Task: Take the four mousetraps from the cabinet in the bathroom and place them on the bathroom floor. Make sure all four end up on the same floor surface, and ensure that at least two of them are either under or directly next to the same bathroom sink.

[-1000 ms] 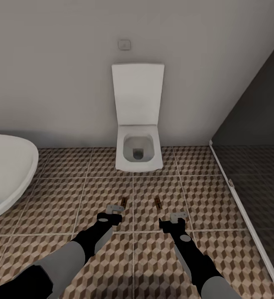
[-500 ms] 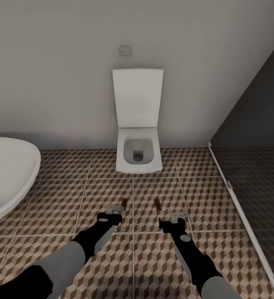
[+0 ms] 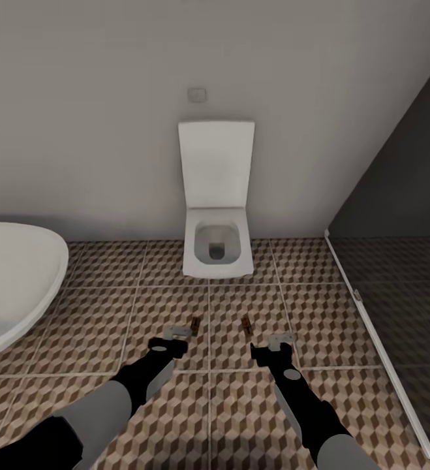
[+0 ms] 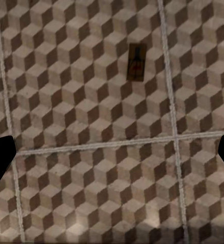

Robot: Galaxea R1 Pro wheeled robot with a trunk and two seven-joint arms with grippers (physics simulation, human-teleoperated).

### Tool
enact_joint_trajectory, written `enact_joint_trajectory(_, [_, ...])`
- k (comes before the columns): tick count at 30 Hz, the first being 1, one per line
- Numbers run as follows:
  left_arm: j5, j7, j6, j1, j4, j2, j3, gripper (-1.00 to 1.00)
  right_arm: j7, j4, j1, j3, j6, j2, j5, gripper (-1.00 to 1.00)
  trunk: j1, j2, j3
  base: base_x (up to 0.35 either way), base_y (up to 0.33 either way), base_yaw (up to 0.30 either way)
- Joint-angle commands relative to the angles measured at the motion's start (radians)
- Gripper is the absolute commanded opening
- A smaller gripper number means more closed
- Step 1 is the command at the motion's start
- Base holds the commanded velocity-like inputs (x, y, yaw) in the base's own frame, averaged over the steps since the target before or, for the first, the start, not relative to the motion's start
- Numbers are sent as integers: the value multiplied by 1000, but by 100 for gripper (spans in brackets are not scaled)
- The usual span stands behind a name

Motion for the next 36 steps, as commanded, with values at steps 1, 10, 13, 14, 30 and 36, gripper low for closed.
enact_joint_trajectory(1, [7, 8, 2, 0, 2, 1, -8, 100, -7, -1, 0, 4, 7, -1, 4, 100, -4, 7, 4, 0, 0, 0])
enact_joint_trajectory(10, [7, 6, -123, 35, 122, 5, -8, 100, -7, 59, 0, 4, -65, -6, 3, 100, -38, 70, 45, 0, 0, 0])
enact_joint_trajectory(13, [7, -1, -170, 46, 175, 6, -8, 100, -7, 132, 0, 4, -126, -7, 3, 100, -50, 91, 59, 0, 0, 0])
enact_joint_trajectory(14, [7, -13, -184, 54, 200, 6, -8, 100, -8, 171, 0, 4, -159, -7, 3, 100, -54, 98, 63, 0, 0, 0])
enact_joint_trajectory(30, [10, -108, -271, 165, 304, 44, -7, 100, -9, 558, 0, 2, -490, -52, -1, 100, -115, 210, 126, 0, 0, 0])
enact_joint_trajectory(36, [13, -109, -306, 214, 307, 71, -6, 100, -9, 646, 2, 1, -561, -87, -4, 100, -138, 252, 150, 0, 0, 0])
